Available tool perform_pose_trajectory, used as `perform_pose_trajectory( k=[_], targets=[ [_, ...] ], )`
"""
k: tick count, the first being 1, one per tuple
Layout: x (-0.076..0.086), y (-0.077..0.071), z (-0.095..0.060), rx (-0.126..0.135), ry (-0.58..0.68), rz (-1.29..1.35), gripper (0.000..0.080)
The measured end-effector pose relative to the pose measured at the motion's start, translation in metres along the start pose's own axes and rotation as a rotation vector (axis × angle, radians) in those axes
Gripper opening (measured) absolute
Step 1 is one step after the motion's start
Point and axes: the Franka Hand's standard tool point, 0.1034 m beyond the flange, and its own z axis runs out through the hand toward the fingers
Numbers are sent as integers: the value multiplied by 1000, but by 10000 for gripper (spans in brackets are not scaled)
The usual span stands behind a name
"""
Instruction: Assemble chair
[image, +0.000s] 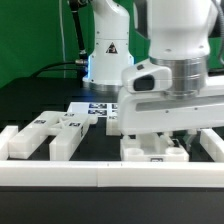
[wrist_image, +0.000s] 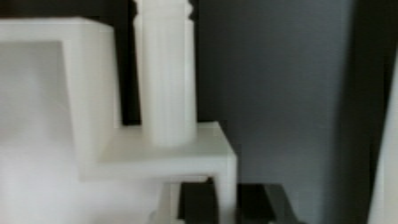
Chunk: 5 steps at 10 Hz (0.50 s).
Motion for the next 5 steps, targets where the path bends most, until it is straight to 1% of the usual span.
perform_pose_trajectory(
  k=[3, 5],
  targets=[
    [7, -21, 0, 1, 10, -13, 38],
    [11, -32, -2, 2, 12, -26, 38]
  ],
)
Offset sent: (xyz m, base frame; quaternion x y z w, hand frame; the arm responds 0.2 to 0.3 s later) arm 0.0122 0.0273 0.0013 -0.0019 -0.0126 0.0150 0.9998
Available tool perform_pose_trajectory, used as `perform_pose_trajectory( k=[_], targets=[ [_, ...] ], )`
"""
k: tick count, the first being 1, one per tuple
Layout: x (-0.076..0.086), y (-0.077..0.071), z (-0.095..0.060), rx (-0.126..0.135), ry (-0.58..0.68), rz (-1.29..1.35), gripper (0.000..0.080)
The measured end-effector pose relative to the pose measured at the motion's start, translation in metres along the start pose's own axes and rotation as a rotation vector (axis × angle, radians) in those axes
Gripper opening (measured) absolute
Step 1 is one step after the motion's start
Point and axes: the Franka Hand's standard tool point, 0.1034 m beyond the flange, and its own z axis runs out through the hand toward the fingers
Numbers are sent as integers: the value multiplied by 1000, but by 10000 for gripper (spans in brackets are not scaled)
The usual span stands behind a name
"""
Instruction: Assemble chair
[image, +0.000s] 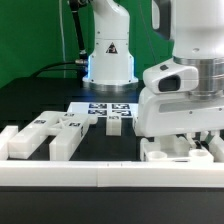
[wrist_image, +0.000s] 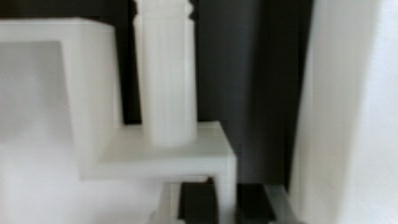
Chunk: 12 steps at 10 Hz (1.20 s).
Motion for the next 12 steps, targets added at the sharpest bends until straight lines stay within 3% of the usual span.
perform_pose_trajectory(
  k=[2, 8, 9, 10, 12],
  targets=[
    [2, -7, -1, 0, -1, -6, 38],
    [4, -8, -3, 0, 4, 0, 38],
    [4, -5, -3, -3, 4, 3, 102],
    [5, 1, -4, -8, 5, 10, 102],
    [6, 11, -9, -18, 11, 22, 407]
  ],
)
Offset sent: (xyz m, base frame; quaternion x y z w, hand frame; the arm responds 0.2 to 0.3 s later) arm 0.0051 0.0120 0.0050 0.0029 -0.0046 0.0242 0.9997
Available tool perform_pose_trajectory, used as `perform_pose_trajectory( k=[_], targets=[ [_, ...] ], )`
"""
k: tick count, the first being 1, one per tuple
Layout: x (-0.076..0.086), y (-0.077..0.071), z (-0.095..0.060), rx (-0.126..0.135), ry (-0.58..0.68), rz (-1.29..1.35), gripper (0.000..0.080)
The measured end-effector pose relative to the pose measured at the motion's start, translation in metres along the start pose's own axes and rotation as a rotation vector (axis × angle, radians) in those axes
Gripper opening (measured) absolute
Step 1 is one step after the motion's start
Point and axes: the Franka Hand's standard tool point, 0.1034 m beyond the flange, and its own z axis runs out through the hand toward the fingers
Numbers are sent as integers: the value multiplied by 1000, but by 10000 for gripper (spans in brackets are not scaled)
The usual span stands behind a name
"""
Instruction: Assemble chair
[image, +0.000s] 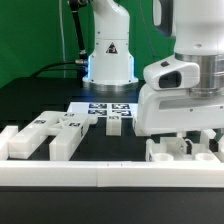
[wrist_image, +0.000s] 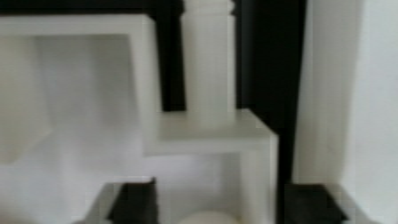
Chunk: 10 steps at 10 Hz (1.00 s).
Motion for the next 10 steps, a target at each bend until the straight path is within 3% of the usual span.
perform_pose_trajectory(
  k=[1, 2, 3, 5, 10],
  targets=[
    [0, 0, -4, 1, 4, -2, 407],
    [-1, 2, -11, 1, 10, -6, 577],
    [-4, 5, -20, 1, 16, -11, 627],
    [-21, 19, -36, -2, 15, -21, 645],
    [-85, 62, -42, -30, -23, 26, 649]
  ],
)
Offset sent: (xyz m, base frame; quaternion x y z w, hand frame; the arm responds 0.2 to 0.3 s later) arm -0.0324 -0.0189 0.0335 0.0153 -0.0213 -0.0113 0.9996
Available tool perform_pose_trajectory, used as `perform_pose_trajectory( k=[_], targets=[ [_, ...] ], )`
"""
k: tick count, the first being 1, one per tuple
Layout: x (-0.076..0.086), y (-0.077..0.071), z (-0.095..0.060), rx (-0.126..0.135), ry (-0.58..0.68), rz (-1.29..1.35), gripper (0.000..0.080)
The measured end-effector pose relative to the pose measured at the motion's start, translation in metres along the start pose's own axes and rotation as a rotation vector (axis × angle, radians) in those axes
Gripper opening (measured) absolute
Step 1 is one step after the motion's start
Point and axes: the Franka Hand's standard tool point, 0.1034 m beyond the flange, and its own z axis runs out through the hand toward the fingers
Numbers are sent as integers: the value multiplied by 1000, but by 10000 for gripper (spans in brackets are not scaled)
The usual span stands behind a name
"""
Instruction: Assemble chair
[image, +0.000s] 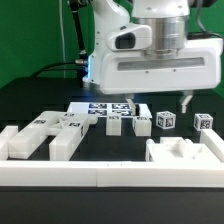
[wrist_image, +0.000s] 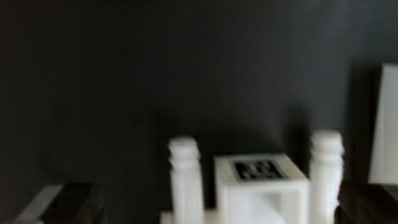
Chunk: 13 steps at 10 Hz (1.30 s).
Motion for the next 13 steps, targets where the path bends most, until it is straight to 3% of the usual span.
perform_pose_trajectory(
  k=[5, 6, 8, 13],
  targets=[
    [-7, 2, 3, 0, -34, 3, 649],
    [-9, 6, 10, -3, -36, 21, 649],
    [-33, 4, 27, -3, -196, 50, 649],
    [-40, -1, 35, 20, -521, 52, 649]
  ],
)
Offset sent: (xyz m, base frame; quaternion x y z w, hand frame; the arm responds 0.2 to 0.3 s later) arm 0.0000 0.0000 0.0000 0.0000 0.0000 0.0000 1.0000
